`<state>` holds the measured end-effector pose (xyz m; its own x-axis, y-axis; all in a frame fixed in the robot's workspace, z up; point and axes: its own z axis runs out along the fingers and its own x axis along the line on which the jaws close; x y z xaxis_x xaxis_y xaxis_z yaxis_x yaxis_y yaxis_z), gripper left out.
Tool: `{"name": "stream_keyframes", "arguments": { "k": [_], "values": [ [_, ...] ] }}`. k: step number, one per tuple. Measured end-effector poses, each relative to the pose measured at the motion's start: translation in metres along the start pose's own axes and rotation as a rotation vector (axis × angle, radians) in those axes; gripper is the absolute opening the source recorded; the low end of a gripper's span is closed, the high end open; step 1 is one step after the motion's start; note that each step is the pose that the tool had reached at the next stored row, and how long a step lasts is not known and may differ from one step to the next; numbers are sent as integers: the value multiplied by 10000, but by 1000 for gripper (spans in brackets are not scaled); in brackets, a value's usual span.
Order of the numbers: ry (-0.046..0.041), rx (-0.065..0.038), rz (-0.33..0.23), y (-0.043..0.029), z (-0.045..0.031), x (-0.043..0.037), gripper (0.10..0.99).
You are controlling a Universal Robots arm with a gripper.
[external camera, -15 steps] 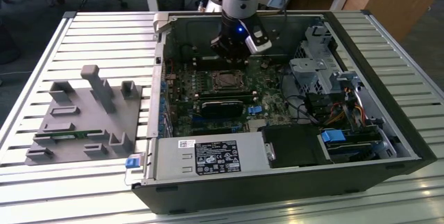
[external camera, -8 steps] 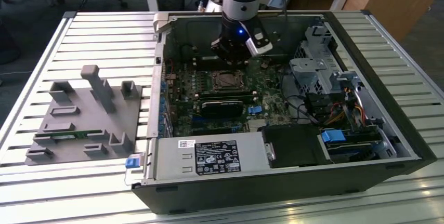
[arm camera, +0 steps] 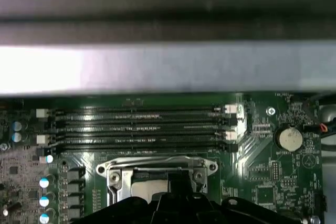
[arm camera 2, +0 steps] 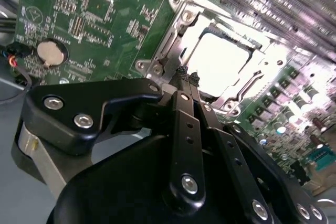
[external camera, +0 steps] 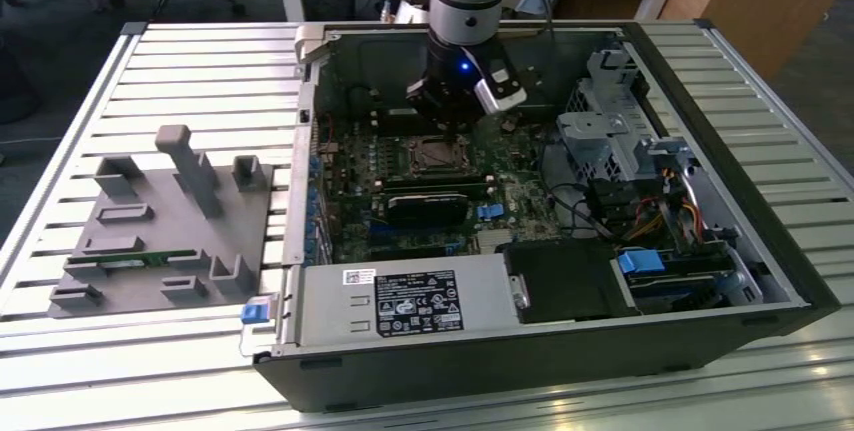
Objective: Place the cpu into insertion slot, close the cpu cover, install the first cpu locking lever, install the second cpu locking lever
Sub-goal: 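Install the second cpu locking lever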
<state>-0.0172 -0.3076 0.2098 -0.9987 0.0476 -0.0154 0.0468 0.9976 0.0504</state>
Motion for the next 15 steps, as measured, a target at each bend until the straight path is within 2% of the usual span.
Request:
{"name": "stream_keyframes", "arguments": {
  "k": [3,7,15],
  "values": [
    [0,0,-1,-56,-3,-3,106],
    [1,3,1,-69,-13,-3,106],
    [2,1,0,-59,-223,-6,106]
  ]
}}
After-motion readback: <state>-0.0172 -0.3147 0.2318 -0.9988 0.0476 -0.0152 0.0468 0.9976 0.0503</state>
